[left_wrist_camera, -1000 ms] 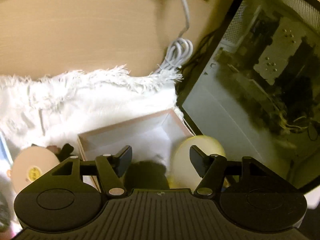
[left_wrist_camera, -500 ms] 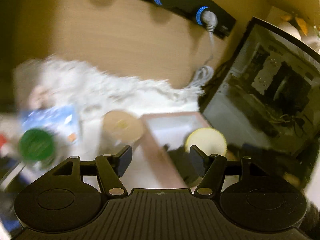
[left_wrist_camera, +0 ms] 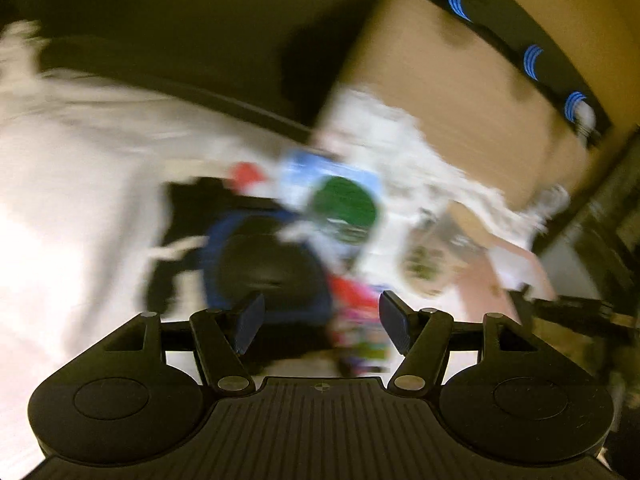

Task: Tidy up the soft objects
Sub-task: 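Carry plush and pad into the pink box and open both tools, then grasp the blue-and-black eye mask with the left tool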

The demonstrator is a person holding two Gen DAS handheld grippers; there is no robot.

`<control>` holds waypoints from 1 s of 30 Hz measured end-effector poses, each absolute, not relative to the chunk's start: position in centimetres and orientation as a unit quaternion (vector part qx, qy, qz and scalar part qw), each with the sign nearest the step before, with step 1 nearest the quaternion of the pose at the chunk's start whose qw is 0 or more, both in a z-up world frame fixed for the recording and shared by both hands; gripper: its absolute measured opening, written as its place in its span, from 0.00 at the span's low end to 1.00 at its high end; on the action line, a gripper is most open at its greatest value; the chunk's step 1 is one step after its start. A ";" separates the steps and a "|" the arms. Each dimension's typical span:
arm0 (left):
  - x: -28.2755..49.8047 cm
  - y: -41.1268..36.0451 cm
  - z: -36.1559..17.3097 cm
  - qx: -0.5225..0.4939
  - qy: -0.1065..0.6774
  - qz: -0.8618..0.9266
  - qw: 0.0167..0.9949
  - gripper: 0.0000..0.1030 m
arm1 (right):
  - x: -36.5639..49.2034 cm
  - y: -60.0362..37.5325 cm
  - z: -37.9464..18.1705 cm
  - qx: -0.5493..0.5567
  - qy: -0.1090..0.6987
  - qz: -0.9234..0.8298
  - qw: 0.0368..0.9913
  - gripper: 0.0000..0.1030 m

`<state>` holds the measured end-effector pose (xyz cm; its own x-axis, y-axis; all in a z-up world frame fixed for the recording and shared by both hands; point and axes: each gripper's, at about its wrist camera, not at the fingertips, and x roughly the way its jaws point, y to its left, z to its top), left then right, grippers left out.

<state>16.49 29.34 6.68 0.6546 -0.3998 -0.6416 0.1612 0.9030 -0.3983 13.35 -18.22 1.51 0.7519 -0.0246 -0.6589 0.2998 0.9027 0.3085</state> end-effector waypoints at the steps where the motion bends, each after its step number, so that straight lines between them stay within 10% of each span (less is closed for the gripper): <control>1: 16.2 30.4 6.5 -0.162 0.382 -0.138 0.899 0.66 | 13.0 -17.7 2.0 0.193 0.333 -0.093 0.918 0.50; 2: 16.1 31.4 6.3 -0.171 0.379 -0.118 0.902 0.66 | 12.6 -17.1 2.6 0.182 0.325 -0.097 0.923 0.66; 7: 15.9 35.4 5.9 -0.216 0.363 -0.052 0.905 0.66 | 9.5 -13.6 5.9 0.120 0.260 -0.090 0.954 0.81; 30: 20.6 26.9 4.9 -0.057 0.398 -0.102 0.910 0.74 | 6.5 -2.3 -0.8 0.083 0.352 0.072 0.929 0.89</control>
<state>20.56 26.94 4.89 0.6626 -0.2312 -0.7124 0.1404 0.9726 -0.1851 6.50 -2.27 -0.79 0.7414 0.1923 -0.6429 -0.0750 0.9758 0.2054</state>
